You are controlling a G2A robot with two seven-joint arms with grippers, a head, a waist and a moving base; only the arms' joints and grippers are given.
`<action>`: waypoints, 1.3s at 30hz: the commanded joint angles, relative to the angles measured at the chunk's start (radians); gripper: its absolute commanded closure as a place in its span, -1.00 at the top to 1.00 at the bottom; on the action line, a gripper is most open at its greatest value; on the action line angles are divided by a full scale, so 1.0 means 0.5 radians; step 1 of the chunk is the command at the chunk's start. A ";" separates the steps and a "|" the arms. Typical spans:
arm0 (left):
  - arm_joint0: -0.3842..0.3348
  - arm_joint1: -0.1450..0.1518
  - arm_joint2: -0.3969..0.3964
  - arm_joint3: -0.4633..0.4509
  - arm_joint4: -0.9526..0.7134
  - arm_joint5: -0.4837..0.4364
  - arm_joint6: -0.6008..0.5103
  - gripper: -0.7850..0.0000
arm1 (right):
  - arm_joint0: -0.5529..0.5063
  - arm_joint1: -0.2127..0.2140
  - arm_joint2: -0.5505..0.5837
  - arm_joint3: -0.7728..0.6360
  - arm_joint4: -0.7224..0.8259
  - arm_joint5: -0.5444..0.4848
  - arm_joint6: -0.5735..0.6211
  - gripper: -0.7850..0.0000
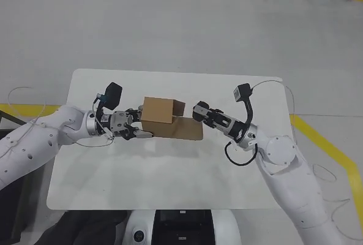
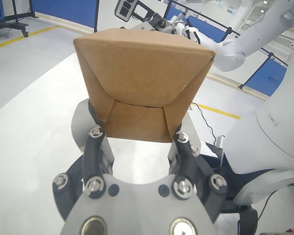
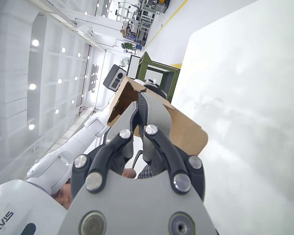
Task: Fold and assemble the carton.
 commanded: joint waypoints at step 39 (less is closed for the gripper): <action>-0.054 0.014 0.000 -0.099 -0.249 0.000 -0.347 -0.17 | 0.194 -0.086 -0.317 0.136 0.124 -0.038 0.118 -1.00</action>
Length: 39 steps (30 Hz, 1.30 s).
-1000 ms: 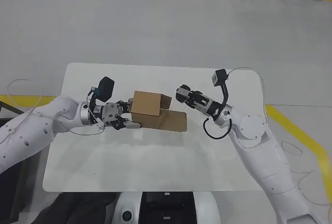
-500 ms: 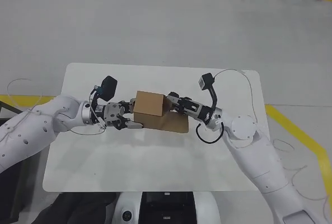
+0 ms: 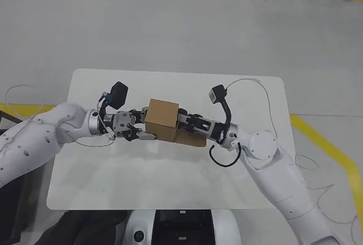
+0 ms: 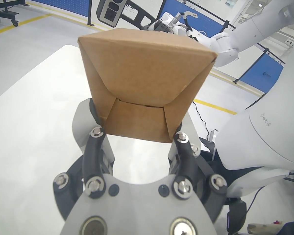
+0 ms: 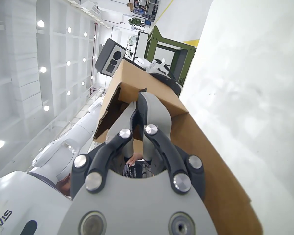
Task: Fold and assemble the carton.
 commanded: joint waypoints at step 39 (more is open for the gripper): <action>-0.022 0.023 0.000 0.169 0.306 0.000 0.494 -0.19 | -0.310 0.073 0.344 0.017 0.320 0.295 0.139 -0.84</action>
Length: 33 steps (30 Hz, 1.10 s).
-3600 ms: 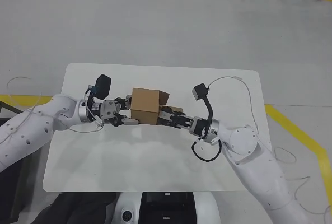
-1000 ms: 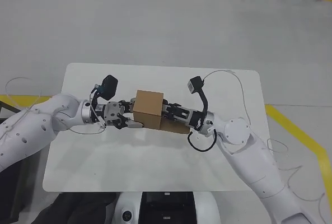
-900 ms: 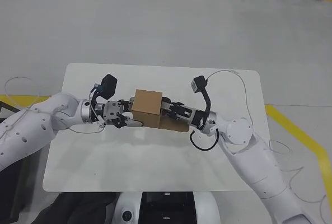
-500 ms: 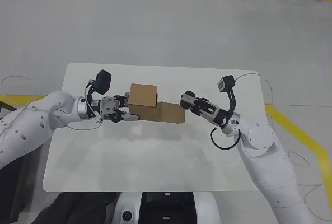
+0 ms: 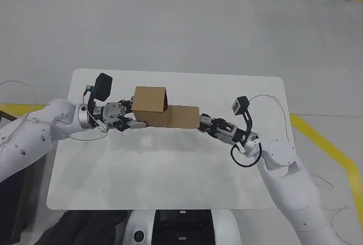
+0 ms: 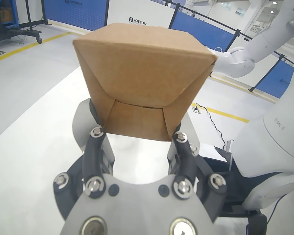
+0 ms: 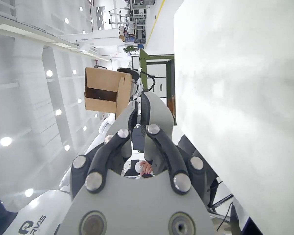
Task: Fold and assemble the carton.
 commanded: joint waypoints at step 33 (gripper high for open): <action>0.125 -0.126 -0.014 0.237 0.595 0.000 0.433 -0.33 | 0.071 -0.024 -0.142 0.137 0.230 -0.148 0.223 -0.66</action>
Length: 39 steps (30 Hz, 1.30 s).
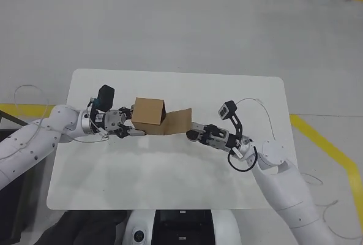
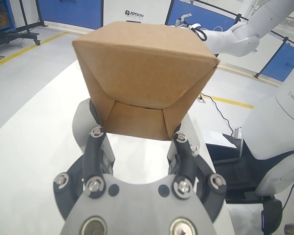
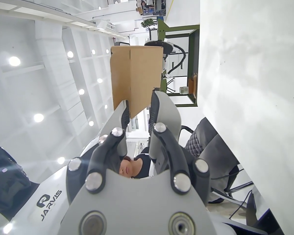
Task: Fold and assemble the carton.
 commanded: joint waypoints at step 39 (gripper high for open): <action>0.202 -0.098 -0.325 -0.052 0.009 0.000 -0.456 -0.47 | 0.082 0.017 -0.046 -0.184 -0.331 0.223 -0.149 -0.52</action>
